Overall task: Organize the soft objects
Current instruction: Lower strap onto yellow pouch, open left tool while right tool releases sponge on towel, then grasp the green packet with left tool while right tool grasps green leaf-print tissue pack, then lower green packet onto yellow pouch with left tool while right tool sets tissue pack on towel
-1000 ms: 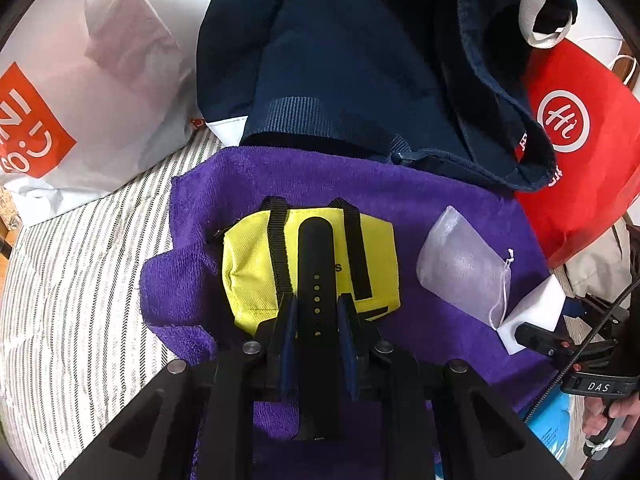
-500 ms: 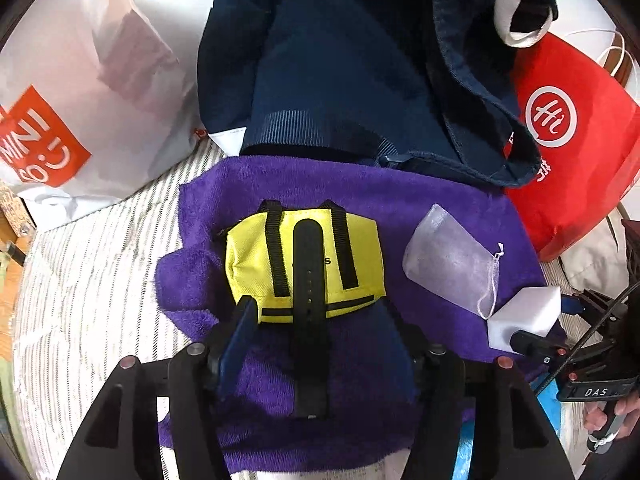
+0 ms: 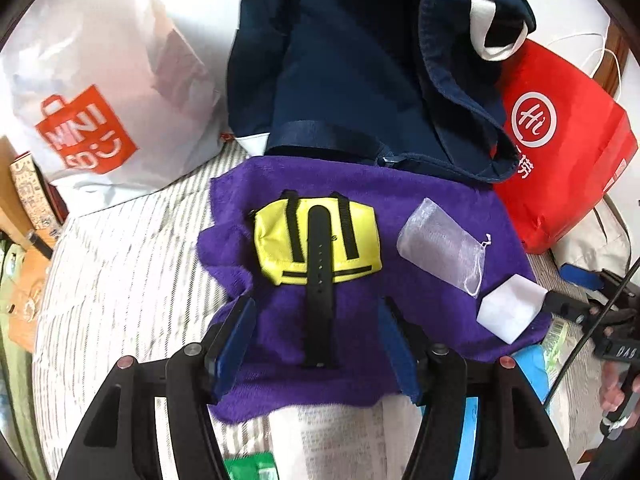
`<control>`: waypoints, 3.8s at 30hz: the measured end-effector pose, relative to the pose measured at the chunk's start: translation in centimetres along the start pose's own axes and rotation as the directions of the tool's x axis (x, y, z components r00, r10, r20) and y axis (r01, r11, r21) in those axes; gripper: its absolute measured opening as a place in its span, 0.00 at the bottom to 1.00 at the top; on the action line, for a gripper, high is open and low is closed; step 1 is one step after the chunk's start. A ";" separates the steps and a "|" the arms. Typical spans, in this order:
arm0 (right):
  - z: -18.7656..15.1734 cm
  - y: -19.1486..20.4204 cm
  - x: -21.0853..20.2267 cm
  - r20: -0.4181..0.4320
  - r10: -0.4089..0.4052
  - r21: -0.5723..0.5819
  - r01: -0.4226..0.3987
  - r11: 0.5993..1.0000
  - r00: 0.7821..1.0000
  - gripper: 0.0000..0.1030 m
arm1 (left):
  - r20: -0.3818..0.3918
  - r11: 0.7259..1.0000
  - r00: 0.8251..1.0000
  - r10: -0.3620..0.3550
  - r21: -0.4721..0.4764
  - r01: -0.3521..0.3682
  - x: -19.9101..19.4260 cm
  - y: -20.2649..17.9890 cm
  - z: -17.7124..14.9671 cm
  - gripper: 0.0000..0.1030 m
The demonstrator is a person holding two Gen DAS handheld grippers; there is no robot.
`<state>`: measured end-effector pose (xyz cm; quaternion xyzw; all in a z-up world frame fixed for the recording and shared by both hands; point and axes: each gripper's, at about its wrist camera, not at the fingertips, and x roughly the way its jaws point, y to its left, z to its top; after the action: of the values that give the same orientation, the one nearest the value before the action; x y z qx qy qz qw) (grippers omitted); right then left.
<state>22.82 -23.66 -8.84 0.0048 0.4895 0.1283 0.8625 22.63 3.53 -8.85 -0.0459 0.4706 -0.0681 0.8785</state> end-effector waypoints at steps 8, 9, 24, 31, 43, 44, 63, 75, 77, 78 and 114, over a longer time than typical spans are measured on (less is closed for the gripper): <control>-2.5 -2.2 -5.0 0.088 -0.026 0.046 0.022 0.999 0.996 0.84 | 0.020 0.999 1.000 -0.001 -0.041 0.002 -2.8 0.8 -3.0 0.61; -3.2 -2.5 -5.5 0.090 -0.030 0.047 0.025 0.999 0.996 0.84 | 0.022 0.999 1.000 -0.001 -0.046 0.002 -3.1 0.8 -3.4 0.61; -10.2 -3.1 -1.5 0.028 -0.046 -0.117 0.049 0.992 0.999 0.85 | -0.034 0.992 0.999 0.014 -0.127 -0.018 -4.3 2.6 -9.8 0.62; -9.6 -2.0 1.0 0.003 -0.053 -0.199 0.052 0.979 0.999 0.82 | -0.059 0.985 0.997 0.040 -0.164 -0.049 -5.0 3.9 -11.5 0.62; -10.8 -2.4 -1.3 -0.033 0.037 -0.129 -0.041 0.991 0.999 0.68 | -0.073 0.978 0.997 0.028 -0.206 -0.042 -5.4 4.9 -13.6 0.62; -11.3 -2.1 -1.5 -0.050 0.044 -0.133 -0.051 0.990 0.998 0.69 | -0.072 0.978 0.997 0.025 -0.207 -0.039 -5.4 4.9 -13.7 0.62; -15.6 -0.4 -1.2 -0.057 -0.058 -0.049 0.055 0.997 0.997 0.72 | -0.069 0.982 0.997 0.015 -0.187 -0.028 -6.2 4.5 -15.4 0.62; -16.6 -1.6 -4.3 -0.047 -0.008 0.037 0.010 0.999 0.999 0.72 | -0.095 0.984 0.990 0.102 -0.138 -0.114 -4.3 4.5 -17.0 0.65; -16.7 -1.5 -4.7 -0.037 0.005 0.044 -0.003 0.999 0.999 0.72 | -0.088 0.983 0.989 0.117 -0.129 -0.128 -4.0 4.4 -17.1 0.65; -16.7 -1.3 -4.9 -0.033 0.012 0.044 -0.011 0.999 0.999 0.72 | -0.080 0.984 0.989 0.127 -0.112 -0.136 -4.0 4.2 -17.0 0.65; -16.8 -1.1 -5.1 -0.046 0.042 0.050 -0.039 0.998 0.998 0.72 | -0.030 0.983 0.992 0.126 -0.130 -0.129 -4.7 3.8 -14.9 0.25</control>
<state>6.37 -27.86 -13.46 0.0327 0.5125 0.1338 0.8475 7.96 7.79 -13.74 -0.0731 0.4856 0.0189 0.8709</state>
